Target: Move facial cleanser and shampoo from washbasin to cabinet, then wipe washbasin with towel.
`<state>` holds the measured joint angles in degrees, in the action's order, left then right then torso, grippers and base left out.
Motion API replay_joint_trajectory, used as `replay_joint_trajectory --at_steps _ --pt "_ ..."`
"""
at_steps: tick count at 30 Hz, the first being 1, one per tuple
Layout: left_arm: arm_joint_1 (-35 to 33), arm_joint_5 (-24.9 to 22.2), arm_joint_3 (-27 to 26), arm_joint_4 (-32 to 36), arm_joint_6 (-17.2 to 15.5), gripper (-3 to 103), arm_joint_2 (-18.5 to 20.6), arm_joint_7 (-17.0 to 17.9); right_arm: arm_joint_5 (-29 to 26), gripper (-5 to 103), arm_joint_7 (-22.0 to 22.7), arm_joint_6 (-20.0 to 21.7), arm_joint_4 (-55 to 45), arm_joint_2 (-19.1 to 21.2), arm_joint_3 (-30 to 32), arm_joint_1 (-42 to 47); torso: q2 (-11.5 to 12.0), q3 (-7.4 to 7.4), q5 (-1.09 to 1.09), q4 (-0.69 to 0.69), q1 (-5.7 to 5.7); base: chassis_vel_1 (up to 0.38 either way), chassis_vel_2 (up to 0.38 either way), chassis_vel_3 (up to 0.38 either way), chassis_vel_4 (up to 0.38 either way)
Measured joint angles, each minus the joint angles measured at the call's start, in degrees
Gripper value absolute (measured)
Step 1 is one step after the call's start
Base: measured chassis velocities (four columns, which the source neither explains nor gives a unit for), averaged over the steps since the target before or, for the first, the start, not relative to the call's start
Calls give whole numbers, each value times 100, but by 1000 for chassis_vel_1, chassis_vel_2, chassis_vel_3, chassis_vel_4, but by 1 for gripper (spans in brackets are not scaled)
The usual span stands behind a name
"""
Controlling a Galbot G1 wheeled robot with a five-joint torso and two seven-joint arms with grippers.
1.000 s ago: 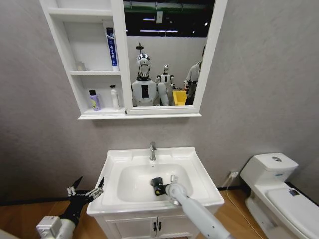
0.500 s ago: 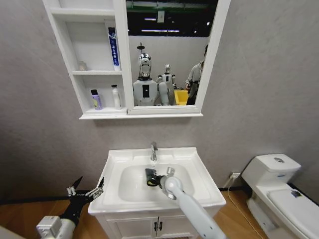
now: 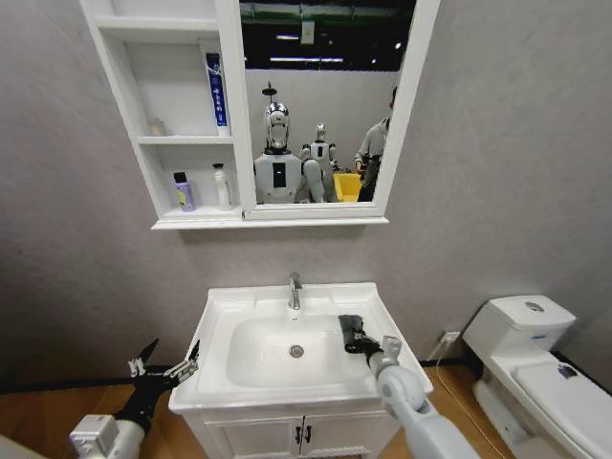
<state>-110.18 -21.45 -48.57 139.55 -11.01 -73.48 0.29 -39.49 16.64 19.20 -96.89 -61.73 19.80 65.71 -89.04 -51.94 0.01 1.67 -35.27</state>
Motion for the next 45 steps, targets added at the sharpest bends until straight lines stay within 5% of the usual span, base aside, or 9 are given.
replay_joint_trajectory --at_steps 9,14,29,35,42,45 --pt "0 0 0 0 0 100 0 0 -186 -2 -378 -278 1114 412 -461 -989 0 -1 0 -2 -1 0 0 0 0" --pt "0 0 0 0 0 100 0 0 235 24 -736 -857 1624 303 -632 -1146 0 -1 0 -1 0 0 0 0 0" --pt "0 0 0 0 0 100 0 0 820 79 -777 -1368 1314 441 -511 -875 0 0 -1 -1 0 0 0 0 0" --pt "0 0 0 0 0 100 0 0 1243 100 -689 -1542 120 603 229 99 0 0 -1 -2 0 0 0 0 0" --pt "0 0 0 0 0 100 0 0 1273 100 -234 -1532 -1254 640 855 1571 0 1 -1 2 0 0 0 0 0" --pt "0 0 0 0 0 100 0 0 1477 100 -32 -1368 -2435 410 1517 2990 -1 1 -2 1 0 0 0 0 0"
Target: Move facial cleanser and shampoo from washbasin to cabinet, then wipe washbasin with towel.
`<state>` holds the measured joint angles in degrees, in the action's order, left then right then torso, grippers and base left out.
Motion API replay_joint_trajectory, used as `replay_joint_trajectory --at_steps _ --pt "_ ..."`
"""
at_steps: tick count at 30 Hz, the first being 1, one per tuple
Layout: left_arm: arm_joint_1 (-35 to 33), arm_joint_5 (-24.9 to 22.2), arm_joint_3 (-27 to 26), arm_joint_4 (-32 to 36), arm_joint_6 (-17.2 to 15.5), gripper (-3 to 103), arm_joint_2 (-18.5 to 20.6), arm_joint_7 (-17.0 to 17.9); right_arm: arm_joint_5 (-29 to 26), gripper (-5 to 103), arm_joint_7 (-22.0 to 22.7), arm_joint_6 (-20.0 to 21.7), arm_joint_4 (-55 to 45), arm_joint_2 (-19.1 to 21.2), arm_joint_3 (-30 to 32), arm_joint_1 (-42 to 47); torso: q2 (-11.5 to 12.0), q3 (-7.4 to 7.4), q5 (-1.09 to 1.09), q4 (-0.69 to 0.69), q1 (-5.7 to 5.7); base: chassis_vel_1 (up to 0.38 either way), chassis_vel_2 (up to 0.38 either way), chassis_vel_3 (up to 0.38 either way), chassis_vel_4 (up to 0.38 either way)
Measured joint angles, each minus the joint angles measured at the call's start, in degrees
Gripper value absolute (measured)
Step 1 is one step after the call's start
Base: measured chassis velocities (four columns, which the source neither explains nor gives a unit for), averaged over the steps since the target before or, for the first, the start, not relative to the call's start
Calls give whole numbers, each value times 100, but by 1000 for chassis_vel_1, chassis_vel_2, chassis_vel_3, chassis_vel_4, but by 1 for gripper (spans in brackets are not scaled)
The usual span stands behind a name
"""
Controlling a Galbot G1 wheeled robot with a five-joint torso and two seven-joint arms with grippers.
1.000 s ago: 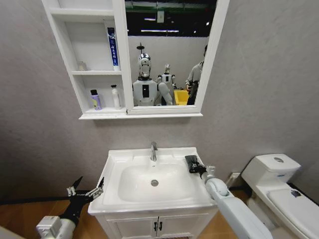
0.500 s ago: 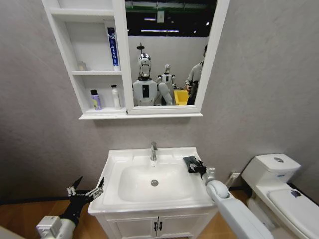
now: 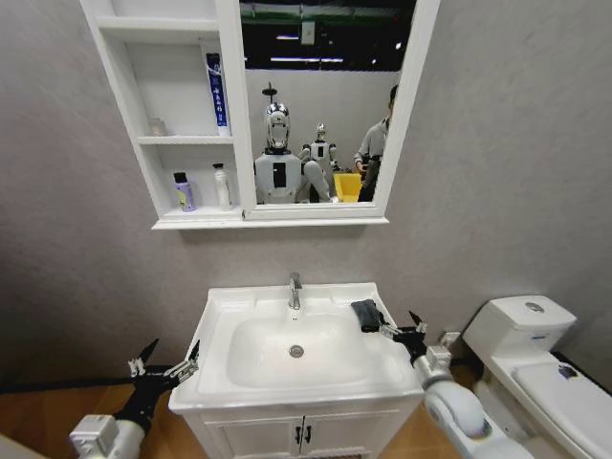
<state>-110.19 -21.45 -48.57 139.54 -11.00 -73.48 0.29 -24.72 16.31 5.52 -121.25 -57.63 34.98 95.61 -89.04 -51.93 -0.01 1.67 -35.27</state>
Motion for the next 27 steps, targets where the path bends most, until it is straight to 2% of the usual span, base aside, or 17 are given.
replay_joint_trajectory --at_steps 1,3,4,7,10,14,17,27 --pt "0 0 0 0 0 100 0 0 0 100 0 0 0 0 0 0 0 0 0 0 0 0 0 0 0" --pt "0 0 0 1 0 100 0 0 190 100 -5 -47 -473 -348 260 699 0 0 1 0 0 0 0 0 0" --pt "0 0 0 1 0 100 0 0 190 100 -5 -47 -473 -348 260 699 0 0 1 0 0 0 0 0 0" --pt "0 0 0 0 0 100 0 0 378 100 -69 -262 -989 -745 523 1555 0 0 -1 1 1 0 0 0 0" --pt "0 0 0 1 0 100 0 0 319 100 -107 -285 -1084 -743 623 1691 0 -1 0 -1 1 0 0 0 0" --pt "0 0 0 0 -1 100 0 0 -452 100 -380 -196 -1550 -565 1526 2328 0 -1 0 -1 0 0 0 0 0" --pt "0 0 0 0 0 100 0 0 -762 100 -470 -101 -1838 -525 1897 2589 0 -1 0 -1 0 0 0 0 0" --pt "0 0 0 0 -1 100 0 0 -846 100 -494 195 -2254 -780 1819 2624 1 -2 1 -1 -1 0 0 0 0"
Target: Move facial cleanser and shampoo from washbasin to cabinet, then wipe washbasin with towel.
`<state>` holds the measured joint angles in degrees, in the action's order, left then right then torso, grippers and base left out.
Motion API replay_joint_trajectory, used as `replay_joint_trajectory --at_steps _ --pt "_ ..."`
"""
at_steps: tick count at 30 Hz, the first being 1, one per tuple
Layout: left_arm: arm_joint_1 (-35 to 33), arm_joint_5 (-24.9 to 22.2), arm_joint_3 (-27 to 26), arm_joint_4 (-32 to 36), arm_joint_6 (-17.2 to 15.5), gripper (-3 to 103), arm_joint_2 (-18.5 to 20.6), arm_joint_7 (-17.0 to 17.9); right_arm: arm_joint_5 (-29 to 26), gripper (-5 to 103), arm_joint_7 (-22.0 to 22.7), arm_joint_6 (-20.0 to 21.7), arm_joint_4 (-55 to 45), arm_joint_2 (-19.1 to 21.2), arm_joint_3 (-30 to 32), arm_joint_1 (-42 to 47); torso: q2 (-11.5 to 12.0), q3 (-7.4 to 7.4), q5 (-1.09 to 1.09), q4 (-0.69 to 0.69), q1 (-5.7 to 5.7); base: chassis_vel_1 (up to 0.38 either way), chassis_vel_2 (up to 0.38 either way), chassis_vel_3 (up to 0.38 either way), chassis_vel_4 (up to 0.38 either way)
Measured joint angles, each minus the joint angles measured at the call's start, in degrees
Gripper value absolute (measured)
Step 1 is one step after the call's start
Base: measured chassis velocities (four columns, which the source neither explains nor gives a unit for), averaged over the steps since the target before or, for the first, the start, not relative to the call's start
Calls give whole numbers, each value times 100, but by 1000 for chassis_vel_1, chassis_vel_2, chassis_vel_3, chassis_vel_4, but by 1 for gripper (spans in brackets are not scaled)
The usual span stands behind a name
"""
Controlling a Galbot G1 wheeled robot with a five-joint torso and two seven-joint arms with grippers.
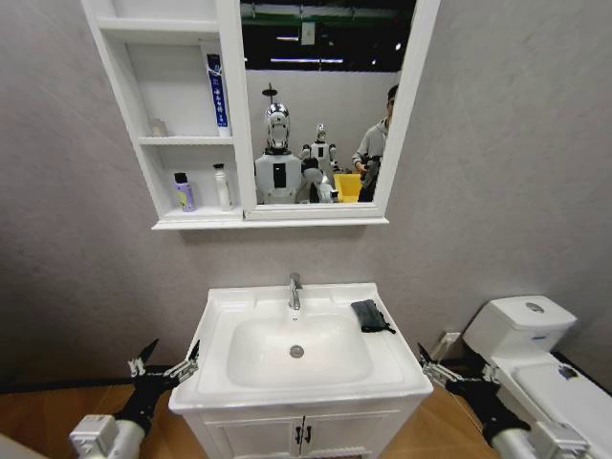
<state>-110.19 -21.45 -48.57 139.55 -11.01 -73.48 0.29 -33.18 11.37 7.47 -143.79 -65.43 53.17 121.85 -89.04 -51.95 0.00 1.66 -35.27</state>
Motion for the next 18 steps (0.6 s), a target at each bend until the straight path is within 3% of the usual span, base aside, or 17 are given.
replay_joint_trajectory --at_steps 18 --pt "0 0 0 0 0 100 0 0 13 100 199 -85 55 -129 1 -319 0 0 -1 0 0 0 0 0 0"
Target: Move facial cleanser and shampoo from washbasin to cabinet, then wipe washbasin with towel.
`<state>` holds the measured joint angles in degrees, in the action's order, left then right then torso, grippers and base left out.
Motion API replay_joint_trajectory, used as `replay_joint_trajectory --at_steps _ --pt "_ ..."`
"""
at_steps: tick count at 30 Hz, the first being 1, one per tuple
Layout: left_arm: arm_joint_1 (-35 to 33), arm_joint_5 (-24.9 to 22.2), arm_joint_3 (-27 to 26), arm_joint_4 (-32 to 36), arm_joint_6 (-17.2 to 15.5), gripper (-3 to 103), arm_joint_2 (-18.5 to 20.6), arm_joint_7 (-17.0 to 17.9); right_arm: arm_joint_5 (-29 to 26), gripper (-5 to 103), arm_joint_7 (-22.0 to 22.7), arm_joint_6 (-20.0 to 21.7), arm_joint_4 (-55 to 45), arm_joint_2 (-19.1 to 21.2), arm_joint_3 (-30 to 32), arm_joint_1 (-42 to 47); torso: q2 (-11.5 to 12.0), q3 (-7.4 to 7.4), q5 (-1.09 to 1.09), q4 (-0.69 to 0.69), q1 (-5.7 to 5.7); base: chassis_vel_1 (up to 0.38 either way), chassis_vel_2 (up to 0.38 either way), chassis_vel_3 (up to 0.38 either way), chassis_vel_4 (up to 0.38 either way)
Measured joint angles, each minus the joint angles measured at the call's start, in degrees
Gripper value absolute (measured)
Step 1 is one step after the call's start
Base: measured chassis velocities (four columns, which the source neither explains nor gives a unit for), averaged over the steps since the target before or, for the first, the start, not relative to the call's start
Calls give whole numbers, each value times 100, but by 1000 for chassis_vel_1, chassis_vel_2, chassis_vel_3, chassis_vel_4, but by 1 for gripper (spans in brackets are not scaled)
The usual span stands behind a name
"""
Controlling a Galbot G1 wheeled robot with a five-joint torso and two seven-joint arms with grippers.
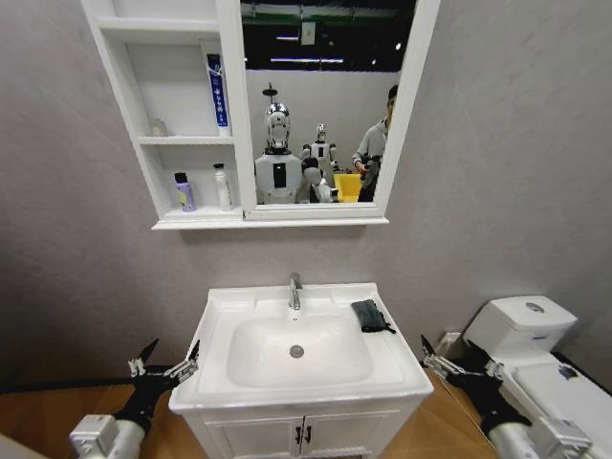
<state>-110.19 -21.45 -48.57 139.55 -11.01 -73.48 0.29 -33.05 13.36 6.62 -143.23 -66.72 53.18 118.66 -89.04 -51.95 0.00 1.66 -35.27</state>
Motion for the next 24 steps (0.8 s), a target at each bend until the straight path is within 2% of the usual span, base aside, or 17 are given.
replay_joint_trajectory --at_steps 14,24 --pt "0 0 0 0 0 100 0 0 7 100 1 1 11 3 -9 -5 1 0 0 0 -2 12 -10 -12 11" --pt "0 0 0 0 0 100 1 0 7 100 1 0 16 5 -14 -6 1 0 1 0 -1 186 -169 -165 147"
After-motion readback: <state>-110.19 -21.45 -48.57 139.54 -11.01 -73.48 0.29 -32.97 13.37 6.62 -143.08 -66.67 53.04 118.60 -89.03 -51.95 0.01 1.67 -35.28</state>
